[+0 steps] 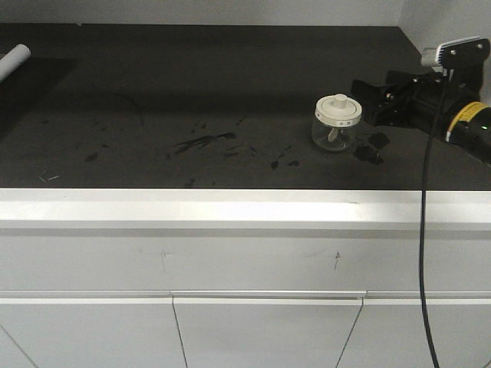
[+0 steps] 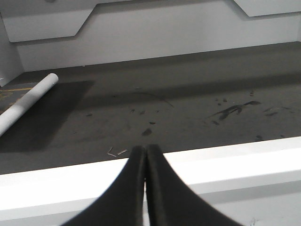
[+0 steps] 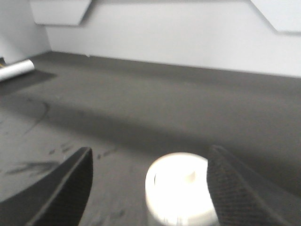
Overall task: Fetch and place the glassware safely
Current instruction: 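Lower the open right gripper around the jar's cream lid and close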
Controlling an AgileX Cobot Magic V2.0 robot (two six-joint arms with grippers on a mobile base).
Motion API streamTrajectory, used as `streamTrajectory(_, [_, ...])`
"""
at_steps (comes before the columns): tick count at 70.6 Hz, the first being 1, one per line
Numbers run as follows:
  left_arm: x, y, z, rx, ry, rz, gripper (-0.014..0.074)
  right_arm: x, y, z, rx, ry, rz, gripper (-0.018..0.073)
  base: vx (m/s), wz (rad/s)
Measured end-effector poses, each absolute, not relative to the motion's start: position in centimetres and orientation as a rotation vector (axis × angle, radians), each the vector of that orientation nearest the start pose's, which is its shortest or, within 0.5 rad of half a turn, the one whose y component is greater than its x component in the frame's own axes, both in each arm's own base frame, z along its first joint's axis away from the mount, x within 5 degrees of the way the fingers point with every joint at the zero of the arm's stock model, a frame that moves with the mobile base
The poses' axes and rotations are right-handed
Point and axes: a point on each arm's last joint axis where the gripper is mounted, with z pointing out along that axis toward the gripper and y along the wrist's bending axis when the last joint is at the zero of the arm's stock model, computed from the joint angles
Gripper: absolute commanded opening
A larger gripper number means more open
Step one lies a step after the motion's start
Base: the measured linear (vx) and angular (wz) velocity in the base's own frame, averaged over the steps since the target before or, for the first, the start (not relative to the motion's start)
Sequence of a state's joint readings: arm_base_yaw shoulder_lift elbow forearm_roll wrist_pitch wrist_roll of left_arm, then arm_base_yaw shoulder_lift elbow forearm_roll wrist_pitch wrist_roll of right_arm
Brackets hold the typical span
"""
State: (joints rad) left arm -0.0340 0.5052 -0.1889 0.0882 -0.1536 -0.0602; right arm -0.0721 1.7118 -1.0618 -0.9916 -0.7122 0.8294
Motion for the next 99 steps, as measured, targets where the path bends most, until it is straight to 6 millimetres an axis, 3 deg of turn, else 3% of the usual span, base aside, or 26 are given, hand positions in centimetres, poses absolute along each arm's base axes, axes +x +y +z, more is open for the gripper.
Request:
streamTrajectory(22, [11.1, -0.5, 25.1, 0.061, 1.648, -0.016, -0.0007, 44.2, 2.3, 24.0, -0.469, 1.576, 0.436, 0.0488, 0.00, 0.00])
streamTrajectory(43, [11.1, -0.5, 25.1, 0.060, 1.648, -0.017, -0.0007, 48.1, 2.3, 21.6, -0.481, 1.561, 0.435, 0.0488, 0.00, 0.00])
streamTrajectory(66, [11.1, -0.5, 25.1, 0.060, 1.649, -0.017, -0.0007, 48.7, 5.5, 20.1, -0.544, 1.633, 0.387, 0.0487, 0.00, 0.00])
streamTrajectory(90, [11.1, -0.5, 25.1, 0.060, 1.650, -0.017, -0.0007, 49.0, 5.2, 20.1, -0.470, 1.662, 0.364, 0.0438, 0.00, 0.00])
streamTrajectory(99, [11.1, -0.5, 25.1, 0.060, 1.649, -0.017, -0.0007, 49.1, 5.2, 20.1, -0.468, 1.663, 0.363, 0.0380, 0.00, 0.00])
